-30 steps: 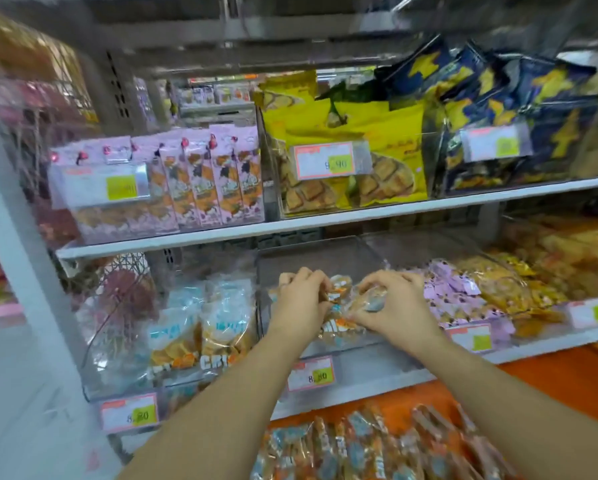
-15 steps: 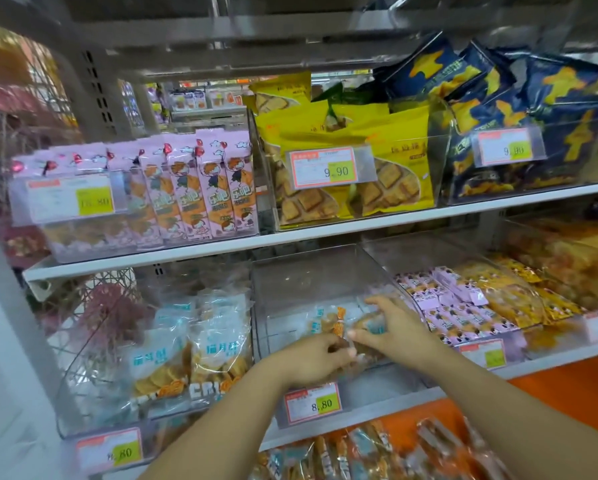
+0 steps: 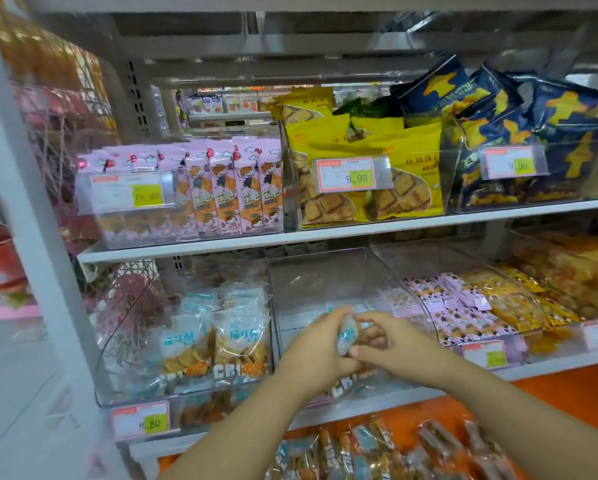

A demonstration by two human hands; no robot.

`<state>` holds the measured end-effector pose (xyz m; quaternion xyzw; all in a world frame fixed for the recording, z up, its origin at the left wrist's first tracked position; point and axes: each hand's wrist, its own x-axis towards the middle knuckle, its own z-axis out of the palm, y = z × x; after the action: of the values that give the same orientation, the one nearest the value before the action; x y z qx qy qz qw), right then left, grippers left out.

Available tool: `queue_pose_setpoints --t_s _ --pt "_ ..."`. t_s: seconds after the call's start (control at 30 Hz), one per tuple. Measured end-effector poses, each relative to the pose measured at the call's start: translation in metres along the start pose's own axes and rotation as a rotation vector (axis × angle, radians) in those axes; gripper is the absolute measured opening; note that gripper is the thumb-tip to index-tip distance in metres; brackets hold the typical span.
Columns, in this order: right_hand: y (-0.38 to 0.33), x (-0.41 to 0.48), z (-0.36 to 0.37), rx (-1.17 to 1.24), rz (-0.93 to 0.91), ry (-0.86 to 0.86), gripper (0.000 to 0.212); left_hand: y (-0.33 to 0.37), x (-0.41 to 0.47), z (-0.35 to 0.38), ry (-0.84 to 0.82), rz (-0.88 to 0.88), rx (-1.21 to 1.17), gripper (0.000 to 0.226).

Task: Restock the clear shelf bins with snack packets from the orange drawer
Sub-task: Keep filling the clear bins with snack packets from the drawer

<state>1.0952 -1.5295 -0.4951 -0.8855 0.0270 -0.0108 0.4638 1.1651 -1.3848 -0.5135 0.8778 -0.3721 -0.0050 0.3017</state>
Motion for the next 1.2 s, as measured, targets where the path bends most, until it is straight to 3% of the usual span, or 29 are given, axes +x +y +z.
queue_pose_setpoints --t_s 0.07,0.17,0.3,0.5,0.63,0.77,0.83,1.0,1.13,1.2 --pt "-0.011 -0.007 0.002 0.138 -0.013 -0.051 0.051 0.004 -0.015 -0.011 0.088 0.043 0.011 0.087" --pt "-0.032 -0.010 0.012 0.154 -0.087 -0.080 0.040 0.003 -0.043 -0.037 0.194 0.142 0.211 0.093" --pt "-0.059 -0.004 0.045 0.159 -0.172 -0.097 0.030 -0.015 -0.075 -0.075 0.202 0.195 0.371 0.093" --pt "-0.095 0.020 0.107 0.292 -0.271 0.020 0.014 -0.073 -0.114 -0.124 0.403 -0.069 -0.379 0.070" --pt "-0.108 0.039 0.150 0.291 -0.260 0.053 0.020 -0.109 -0.132 -0.118 0.403 -0.168 -0.481 0.062" --pt "-0.111 0.055 0.172 0.058 -0.255 0.194 0.060 -0.137 -0.132 -0.111 0.495 -0.220 -0.377 0.066" --pt "-0.108 0.063 0.174 -0.079 -0.293 0.280 0.065 -0.144 -0.127 -0.109 0.504 -0.241 -0.302 0.070" --pt "-0.098 0.081 0.173 -0.525 -0.357 0.396 0.054 -0.154 -0.119 -0.106 0.448 -0.253 -0.034 0.086" --pt "-0.088 0.087 0.176 -0.664 -0.738 0.552 0.040 -0.157 -0.129 -0.110 0.426 -0.159 0.103 0.080" --pt "-0.079 0.087 0.178 -0.796 -0.905 0.499 0.034 -0.157 -0.136 -0.107 0.360 -0.133 0.210 0.076"
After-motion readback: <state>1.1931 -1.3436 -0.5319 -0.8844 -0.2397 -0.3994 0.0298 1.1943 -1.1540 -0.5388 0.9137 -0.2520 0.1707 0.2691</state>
